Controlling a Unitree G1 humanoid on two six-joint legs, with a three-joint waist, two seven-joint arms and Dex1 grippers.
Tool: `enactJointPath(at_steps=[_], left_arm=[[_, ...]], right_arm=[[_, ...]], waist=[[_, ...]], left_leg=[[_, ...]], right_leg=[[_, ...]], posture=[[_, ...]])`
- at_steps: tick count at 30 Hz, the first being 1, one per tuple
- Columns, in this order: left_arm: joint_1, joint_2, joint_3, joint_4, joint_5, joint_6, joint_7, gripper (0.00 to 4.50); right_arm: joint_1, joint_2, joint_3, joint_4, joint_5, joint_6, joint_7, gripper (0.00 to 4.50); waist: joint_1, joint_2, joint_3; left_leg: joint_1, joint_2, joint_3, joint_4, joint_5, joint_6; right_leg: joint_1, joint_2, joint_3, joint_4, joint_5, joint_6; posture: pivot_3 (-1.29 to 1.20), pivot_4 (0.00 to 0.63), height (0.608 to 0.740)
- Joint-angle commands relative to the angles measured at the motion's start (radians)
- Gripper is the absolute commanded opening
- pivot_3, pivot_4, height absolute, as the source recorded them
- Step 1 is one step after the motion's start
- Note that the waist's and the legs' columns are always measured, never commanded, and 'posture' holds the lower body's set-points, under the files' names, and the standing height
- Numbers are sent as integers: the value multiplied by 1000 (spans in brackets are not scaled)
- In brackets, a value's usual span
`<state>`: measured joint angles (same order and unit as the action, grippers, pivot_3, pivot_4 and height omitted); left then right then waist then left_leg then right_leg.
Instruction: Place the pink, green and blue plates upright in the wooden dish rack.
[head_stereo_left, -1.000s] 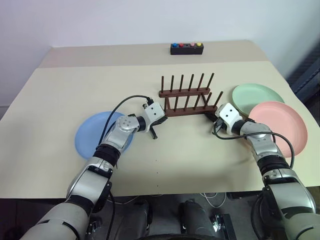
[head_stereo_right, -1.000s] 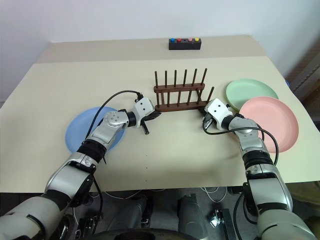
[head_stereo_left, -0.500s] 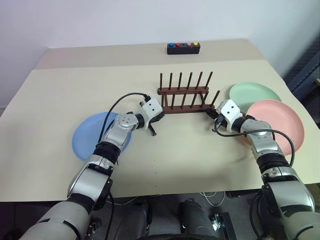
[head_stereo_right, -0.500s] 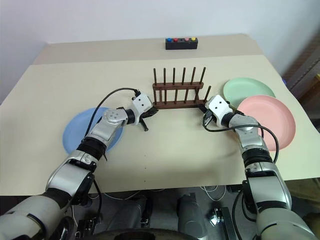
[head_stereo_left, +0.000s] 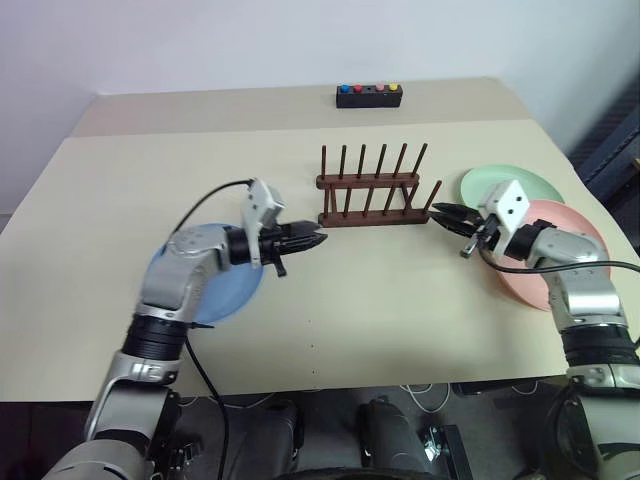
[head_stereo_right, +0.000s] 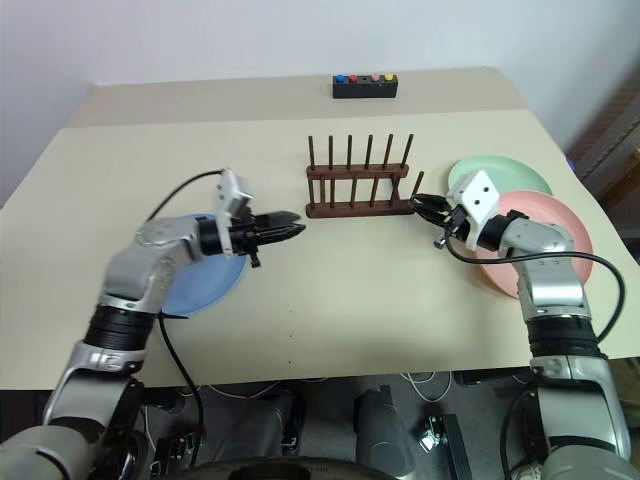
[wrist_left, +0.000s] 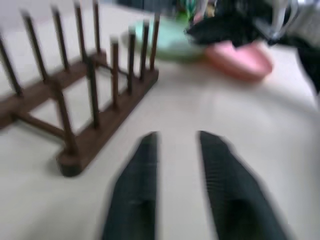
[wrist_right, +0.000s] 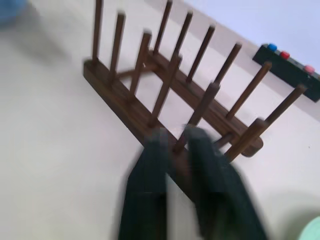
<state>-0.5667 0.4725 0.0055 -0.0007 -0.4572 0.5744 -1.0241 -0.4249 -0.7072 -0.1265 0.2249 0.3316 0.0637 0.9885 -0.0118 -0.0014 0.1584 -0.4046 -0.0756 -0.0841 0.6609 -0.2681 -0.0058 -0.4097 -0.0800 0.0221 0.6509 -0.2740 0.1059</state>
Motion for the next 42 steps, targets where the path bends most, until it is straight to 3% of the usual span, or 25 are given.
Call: enactJointPath(at_steps=[1, 3, 5, 12, 16, 29, 32, 39, 40, 42], left_arm=[[-15, 71, 85, -48, -84, 43, -37, 3327], [-7, 106, 103, -48, -105, 47, -58, 4276], [0, 125, 114, -51, -119, 37, -74, 4500], [47, 158, 123, -119, -161, -78, -193, 4500], [38, 190, 123, -135, -268, 4, -279, 4500], [22, 197, 29, -117, -181, -165, -399, 4500], [27, 198, 23, -108, -171, -193, -406, 4500], [55, 187, 18, -111, -150, -252, -390, 4500], [57, 188, 18, -113, -152, -253, -390, 4500], [58, 189, 20, -112, -154, -254, -387, 4500]], right_arm=[[42, -63, -74, -133, 90, 121, 23, 2634], [71, -104, -99, -166, 98, 172, 23, 3618], [97, -144, -120, -183, 95, 205, 23, 4428], [276, -263, -178, -140, -47, 157, -34, 4428], [389, -265, -208, -183, -56, 180, -43, 4428], [498, -261, -181, -164, -170, 208, -132, 4428], [482, -253, -179, -165, -165, 227, -141, 3661], [477, -246, -159, -175, -170, 223, -142, 290], [475, -245, -159, -177, -167, 224, -140, 30], [472, -247, -157, -179, -167, 224, -137, 30]], waist=[[1, 0, 0], [3, 0, 0], [6, 0, 0], [17, 0, 0], [20, 0, 0], [23, 0, 0], [23, 0, 0], [23, 0, 0], [22, 0, 0], [21, -1, 0]], left_leg=[[0, 0, 0, 0, 0, 0], [0, 0, 0, 0, 0, 0], [0, 0, 0, 0, 0, 0], [0, 0, 1, 0, 0, 0], [0, 0, 1, 0, 0, 1], [1, 0, 1, 0, 0, 1], [1, 0, 1, 0, 0, 1], [1, 0, 1, 0, 0, 1], [1, 0, 1, 0, 0, 1], [2, 0, 1, 0, 0, 1]], right_leg=[[0, 0, 0, 0, 0, 0], [0, 0, 0, -1, 0, 0], [1, -1, 0, -1, 0, 0], [1, -1, 0, -2, 0, 0], [1, -1, 0, -2, 0, 0], [2, -1, 0, -2, 0, 0], [3, -1, 0, -3, 0, 0], [3, -1, 0, -3, 0, 0], [3, -1, 0, -3, 0, 0], [4, 0, 0, -3, 0, 0]], posture=[[0, 150, 740], [0, 150, 740], [0, 150, 740], [0, 150, 740], [0, 150, 740], [0, 150, 740], [0, 150, 740], [0, 150, 740], [0, 150, 740], [0, 150, 740]])
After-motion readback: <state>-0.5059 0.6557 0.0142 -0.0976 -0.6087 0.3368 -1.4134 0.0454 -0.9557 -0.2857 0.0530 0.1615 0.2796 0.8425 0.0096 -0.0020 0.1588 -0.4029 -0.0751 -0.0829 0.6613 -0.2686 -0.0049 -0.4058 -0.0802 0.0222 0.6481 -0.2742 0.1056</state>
